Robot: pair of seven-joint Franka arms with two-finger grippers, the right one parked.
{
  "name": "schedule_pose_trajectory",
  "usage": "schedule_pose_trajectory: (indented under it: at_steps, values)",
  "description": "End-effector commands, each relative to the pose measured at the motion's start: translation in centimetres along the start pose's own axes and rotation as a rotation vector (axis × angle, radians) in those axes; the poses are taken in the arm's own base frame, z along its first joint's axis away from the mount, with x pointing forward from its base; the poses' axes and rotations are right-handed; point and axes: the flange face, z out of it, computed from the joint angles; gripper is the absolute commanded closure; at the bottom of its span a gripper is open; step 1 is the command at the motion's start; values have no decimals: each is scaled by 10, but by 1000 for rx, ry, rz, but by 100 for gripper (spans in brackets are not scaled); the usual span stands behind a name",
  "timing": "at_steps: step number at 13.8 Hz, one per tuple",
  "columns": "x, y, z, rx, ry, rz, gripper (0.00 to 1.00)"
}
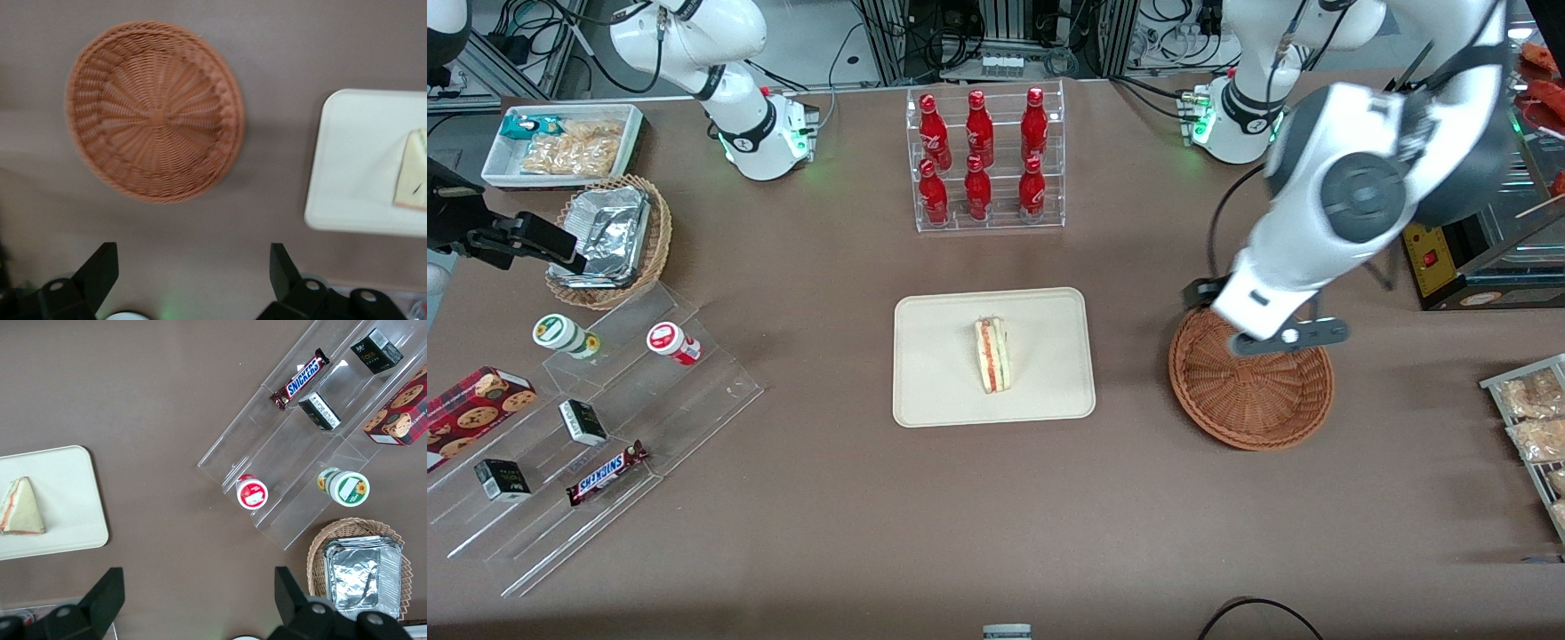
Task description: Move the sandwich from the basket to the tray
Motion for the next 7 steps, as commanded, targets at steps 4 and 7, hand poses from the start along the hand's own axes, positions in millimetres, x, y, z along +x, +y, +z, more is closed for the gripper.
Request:
schedule_pose_trajectory:
  at_steps: [4, 7]
  values:
    - [-22, -124, -44, -30, -21, 161, 0]
    - [-27, -158, -67, -8, 30, 196, 0]
